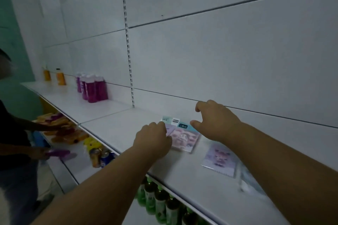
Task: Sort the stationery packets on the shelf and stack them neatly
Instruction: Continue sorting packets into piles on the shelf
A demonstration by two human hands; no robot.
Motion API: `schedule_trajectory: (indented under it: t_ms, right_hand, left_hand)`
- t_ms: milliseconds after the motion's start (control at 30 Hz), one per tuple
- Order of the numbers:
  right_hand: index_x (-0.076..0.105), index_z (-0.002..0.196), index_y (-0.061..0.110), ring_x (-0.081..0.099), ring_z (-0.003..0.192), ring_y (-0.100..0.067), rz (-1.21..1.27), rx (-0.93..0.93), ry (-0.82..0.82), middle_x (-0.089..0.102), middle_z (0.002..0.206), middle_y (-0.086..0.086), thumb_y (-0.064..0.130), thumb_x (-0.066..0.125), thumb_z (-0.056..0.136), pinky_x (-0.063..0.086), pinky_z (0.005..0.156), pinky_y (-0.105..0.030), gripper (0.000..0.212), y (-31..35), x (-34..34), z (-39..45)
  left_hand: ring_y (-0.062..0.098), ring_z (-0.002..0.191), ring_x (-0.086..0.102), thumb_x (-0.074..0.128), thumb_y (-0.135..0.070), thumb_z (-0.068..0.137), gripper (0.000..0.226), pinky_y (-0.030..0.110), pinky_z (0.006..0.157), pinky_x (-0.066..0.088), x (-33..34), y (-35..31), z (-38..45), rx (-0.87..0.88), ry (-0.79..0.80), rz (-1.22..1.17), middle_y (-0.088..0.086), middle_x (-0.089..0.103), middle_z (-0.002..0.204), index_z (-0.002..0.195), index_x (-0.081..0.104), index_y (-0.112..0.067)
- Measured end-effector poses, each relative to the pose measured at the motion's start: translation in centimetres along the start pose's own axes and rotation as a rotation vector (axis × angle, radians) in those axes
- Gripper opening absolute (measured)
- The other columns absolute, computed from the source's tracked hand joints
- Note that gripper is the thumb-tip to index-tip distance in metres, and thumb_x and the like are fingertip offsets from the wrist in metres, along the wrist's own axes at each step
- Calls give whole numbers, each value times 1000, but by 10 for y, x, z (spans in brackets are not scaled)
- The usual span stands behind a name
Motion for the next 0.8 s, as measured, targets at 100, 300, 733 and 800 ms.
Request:
schedule_trajectory:
  t_ms: [100, 300, 733, 800]
  right_hand:
    - [49, 117, 22, 56, 100, -29, -11, 51, 27, 53, 113, -7, 53, 58, 82, 49, 82, -41, 47, 5, 24, 11]
    - [49, 118, 23, 55, 97, -26, -64, 186, 17, 53, 114, -5, 53, 59, 83, 47, 77, -37, 48, 19, 48, 20]
    - [60, 119, 20, 59, 103, -29, -250, 656, 262, 64, 119, -9, 66, 43, 80, 45, 87, -33, 63, 65, 98, 11]
    - [59, 120, 19, 60, 105, -28, -206, 713, 268, 65, 121, -8, 59, 52, 77, 43, 88, -32, 59, 69, 95, 19]
  left_hand:
    - [27, 103, 53, 49, -47, 88, 39, 35, 82, 43, 16, 24, 30, -38, 48, 106, 7, 60, 115, 114, 53, -18]
    - [24, 97, 59, 61, -57, 69, 58, 29, 73, 42, 33, 47, 83, 39, 206, 74, 3, 65, 111, 111, 54, -19]
    - [21, 78, 66, 62, -16, 87, 12, 37, 65, 56, -6, 90, 107, -16, 115, -1256, 4, 67, 93, 93, 56, -24]
    - [21, 79, 70, 66, -17, 86, 18, 42, 71, 60, -20, 94, 105, -2, 102, -1403, 2, 68, 93, 92, 54, -29]
Point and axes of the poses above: each hand's wrist, its own z-axis towards the middle knuckle, its own x-axis out of the palm, y = z × x, the point moved 4 cm from there along z, towards the middle knuckle
